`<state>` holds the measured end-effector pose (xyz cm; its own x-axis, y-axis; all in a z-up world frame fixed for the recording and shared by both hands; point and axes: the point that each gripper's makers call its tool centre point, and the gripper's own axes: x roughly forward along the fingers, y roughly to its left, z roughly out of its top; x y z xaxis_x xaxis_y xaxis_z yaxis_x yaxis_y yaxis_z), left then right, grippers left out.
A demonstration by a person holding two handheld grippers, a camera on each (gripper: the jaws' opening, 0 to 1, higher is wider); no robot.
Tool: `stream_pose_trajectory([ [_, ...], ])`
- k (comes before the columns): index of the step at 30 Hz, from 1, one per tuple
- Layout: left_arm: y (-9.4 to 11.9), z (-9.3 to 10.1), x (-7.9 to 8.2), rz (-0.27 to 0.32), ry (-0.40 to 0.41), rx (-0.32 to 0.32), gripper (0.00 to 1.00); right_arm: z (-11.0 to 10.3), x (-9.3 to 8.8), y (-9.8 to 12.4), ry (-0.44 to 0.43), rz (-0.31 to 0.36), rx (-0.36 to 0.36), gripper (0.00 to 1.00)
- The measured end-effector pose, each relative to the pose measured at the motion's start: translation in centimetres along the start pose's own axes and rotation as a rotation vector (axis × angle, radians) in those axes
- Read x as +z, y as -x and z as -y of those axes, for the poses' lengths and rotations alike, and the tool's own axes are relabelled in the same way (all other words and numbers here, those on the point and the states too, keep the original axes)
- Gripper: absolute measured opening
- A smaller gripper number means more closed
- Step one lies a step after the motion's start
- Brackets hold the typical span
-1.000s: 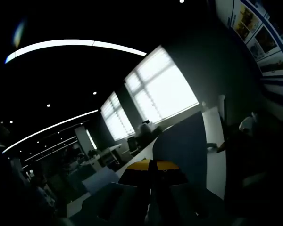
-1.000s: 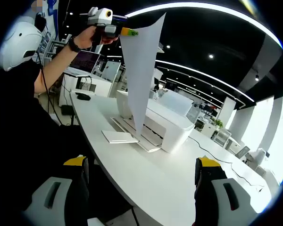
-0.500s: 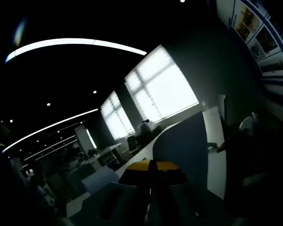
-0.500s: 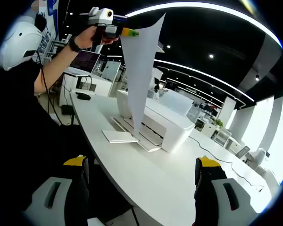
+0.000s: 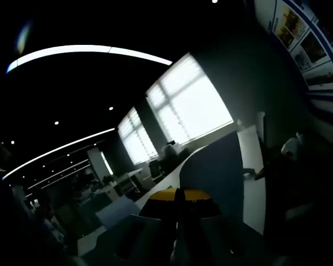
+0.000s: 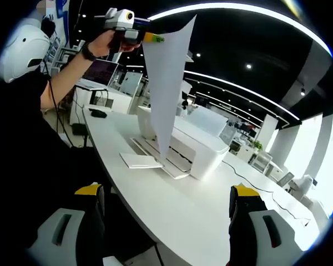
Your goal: Remove the paper from the printer output slot and place it on top of the printer
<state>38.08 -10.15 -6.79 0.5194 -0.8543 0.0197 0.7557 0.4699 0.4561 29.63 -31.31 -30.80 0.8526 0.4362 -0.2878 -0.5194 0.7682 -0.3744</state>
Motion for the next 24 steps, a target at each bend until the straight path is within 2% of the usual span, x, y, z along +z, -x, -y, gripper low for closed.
stream_pose_trajectory([
  [24, -0.13, 0.03, 0.26, -0.002, -0.011, 0.006, 0.06, 0.01, 0.11, 0.03, 0.002, 0.002, 0.002, 0.88],
])
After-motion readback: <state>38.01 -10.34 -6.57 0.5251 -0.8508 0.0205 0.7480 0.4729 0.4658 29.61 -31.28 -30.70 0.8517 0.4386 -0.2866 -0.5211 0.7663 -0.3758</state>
